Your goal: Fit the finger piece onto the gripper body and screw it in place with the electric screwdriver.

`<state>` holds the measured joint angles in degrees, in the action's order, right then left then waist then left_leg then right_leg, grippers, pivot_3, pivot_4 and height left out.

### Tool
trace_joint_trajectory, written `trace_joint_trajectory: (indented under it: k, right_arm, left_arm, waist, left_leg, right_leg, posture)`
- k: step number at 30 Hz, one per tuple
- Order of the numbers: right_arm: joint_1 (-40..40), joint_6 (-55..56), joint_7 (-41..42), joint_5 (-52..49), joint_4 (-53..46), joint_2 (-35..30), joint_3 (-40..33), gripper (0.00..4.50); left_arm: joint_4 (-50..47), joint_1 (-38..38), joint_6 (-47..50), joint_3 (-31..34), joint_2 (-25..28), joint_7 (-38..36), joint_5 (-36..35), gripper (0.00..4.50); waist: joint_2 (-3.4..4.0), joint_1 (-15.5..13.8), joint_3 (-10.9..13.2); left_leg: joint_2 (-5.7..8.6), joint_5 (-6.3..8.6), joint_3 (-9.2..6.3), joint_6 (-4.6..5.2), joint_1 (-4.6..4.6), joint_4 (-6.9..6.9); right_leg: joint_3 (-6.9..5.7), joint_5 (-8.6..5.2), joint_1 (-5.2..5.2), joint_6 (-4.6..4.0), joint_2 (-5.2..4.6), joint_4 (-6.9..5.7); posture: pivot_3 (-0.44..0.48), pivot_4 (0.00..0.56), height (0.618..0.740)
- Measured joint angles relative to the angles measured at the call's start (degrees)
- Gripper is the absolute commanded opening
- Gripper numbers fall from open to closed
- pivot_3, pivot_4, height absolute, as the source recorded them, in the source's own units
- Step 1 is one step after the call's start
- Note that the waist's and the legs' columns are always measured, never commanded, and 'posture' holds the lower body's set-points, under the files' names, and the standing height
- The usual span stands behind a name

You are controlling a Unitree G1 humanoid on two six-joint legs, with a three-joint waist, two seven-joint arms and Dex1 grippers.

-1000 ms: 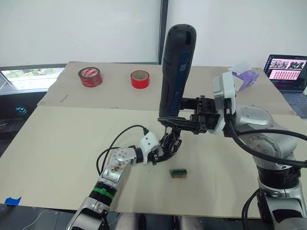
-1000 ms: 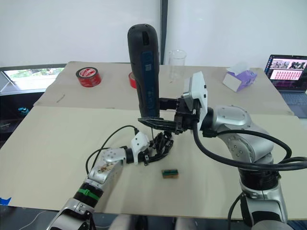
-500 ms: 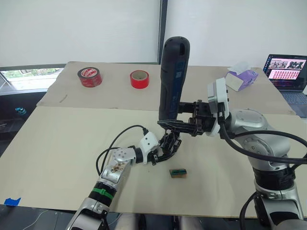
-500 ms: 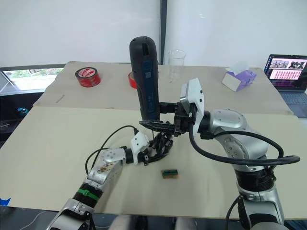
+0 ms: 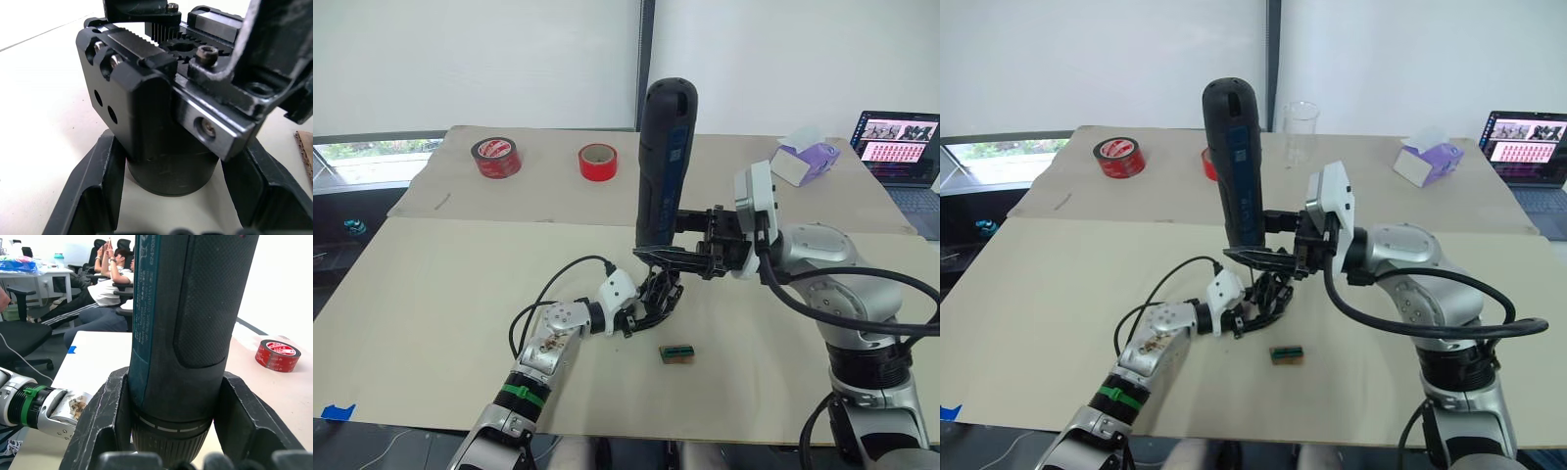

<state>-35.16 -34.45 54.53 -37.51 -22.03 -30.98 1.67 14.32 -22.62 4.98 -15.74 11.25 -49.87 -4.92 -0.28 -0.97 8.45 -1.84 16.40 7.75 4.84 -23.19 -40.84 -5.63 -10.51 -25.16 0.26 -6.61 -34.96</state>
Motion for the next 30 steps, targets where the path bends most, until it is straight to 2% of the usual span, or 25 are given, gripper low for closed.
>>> trace_joint_trajectory:
  k: [30]
  right_arm:
    - [0.1,1.6,0.9,1.2,0.2,0.6,0.4,1.93]
  left_arm:
    - [-0.8,0.5,0.2,0.0,0.3,0.2,0.0,2.35]
  waist:
    - [0.0,0.2,0.0]
  left_leg:
    - [0.0,0.0,0.0,-0.01,0.0,0.05]
  right_leg:
    - [0.0,0.0,-0.03,0.0,0.0,0.02]
  posture:
    - [0.0,0.15,0.74]
